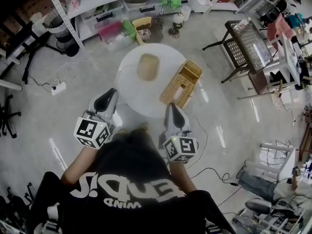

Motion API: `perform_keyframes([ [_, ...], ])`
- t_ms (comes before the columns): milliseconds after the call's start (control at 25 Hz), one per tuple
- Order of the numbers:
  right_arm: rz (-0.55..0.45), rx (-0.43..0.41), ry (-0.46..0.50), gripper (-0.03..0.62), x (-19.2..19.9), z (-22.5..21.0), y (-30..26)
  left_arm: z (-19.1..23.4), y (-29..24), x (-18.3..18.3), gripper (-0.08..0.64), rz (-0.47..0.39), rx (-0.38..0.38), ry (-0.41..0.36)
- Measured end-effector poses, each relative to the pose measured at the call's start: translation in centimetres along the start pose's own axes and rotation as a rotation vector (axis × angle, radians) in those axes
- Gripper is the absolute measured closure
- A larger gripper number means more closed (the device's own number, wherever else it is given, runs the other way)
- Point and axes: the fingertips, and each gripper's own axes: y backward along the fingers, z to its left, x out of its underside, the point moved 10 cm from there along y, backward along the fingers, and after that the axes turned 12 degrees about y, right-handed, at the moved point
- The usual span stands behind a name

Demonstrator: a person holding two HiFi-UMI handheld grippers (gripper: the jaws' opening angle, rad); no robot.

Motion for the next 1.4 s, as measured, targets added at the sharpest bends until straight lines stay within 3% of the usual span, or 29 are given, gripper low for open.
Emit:
perform_keyframes([
  [440, 0.0, 0.008, 0.049, 0.592, 0.1, 5.7, 3.5, 1.5, 5.8, 1.3, 0.525, -0.011, 0.026, 0.018],
  [800, -0.002, 0.015, 0.061, 0.592, 0.7, 3.8, 4.0, 0.7, 4.9, 1.8, 0.525, -0.044, -0.016, 0.007],
  [1400, -0.021, 0.002, 0.047, 0.592, 1.3, 1.2, 3.1, -0.7, 2.2, 2.5, 0.525, -0.04, -0.016, 0.023],
])
